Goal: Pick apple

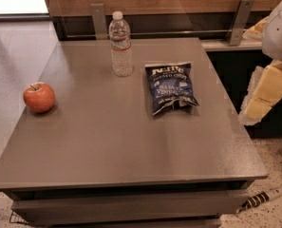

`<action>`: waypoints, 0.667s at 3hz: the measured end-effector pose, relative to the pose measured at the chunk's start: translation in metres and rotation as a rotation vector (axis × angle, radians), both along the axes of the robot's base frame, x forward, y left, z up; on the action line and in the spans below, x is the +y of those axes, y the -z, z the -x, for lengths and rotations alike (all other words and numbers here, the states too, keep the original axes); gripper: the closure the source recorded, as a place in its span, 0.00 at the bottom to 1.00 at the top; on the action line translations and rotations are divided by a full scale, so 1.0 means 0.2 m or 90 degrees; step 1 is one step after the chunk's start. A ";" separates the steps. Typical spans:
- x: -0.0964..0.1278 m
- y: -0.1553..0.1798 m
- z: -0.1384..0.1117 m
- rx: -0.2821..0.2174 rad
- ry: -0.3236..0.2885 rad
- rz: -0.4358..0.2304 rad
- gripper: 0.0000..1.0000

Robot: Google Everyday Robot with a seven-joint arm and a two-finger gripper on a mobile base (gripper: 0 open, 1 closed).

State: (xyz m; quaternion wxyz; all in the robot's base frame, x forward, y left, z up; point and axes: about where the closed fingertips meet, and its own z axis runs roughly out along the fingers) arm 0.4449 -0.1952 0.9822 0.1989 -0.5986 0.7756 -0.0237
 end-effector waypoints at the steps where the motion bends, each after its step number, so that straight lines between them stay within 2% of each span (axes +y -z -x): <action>1: 0.28 0.08 -0.07 -0.020 -0.022 -0.104 0.00; 2: 0.59 0.15 -0.13 -0.035 -0.046 -0.237 0.00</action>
Offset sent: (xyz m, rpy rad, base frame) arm 0.0429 0.1853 -0.0371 0.6479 -0.0957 0.1097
